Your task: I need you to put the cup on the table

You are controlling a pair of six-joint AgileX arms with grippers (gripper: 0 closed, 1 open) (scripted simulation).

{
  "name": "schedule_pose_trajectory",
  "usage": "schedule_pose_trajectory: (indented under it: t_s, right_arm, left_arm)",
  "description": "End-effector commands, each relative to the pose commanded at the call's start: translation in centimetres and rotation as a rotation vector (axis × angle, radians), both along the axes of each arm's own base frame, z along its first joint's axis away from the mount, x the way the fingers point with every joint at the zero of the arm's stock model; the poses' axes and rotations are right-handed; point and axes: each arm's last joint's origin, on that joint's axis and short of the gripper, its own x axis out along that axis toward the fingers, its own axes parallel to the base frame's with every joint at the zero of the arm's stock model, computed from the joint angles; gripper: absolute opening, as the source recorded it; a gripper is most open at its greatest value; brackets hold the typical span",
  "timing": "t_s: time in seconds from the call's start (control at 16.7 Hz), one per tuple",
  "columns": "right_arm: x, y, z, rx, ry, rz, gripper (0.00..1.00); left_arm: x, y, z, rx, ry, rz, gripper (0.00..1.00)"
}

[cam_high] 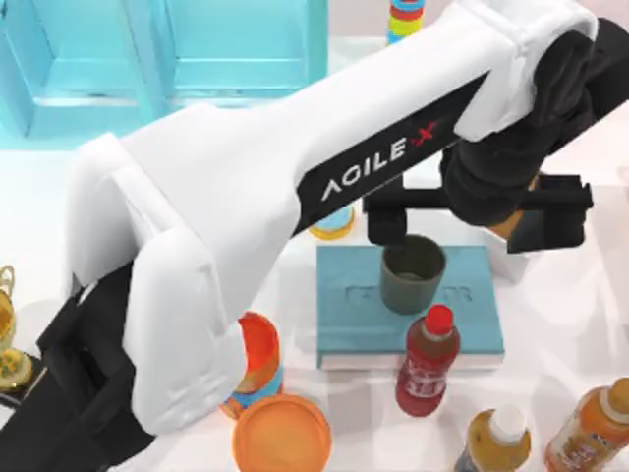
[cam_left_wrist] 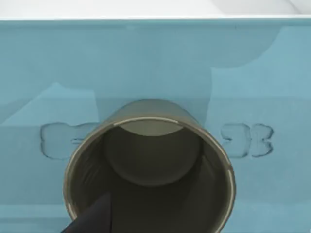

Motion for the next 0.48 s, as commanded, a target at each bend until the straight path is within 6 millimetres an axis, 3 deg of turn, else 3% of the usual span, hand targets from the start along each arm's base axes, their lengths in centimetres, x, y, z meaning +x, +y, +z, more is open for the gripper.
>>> schedule_pose_trajectory:
  t_s: [0.24,0.48]
  right_arm:
    - [0.0,0.0,0.0,0.000,0.000,0.000,1.00]
    - [0.0,0.0,0.0,0.000,0.000,0.000,1.00]
  left_arm:
    - [0.2,0.4,-3.6,0.002,0.001,0.000,1.00]
    - [0.3,0.6,-4.7,-0.004,-0.003,0.000,1.00]
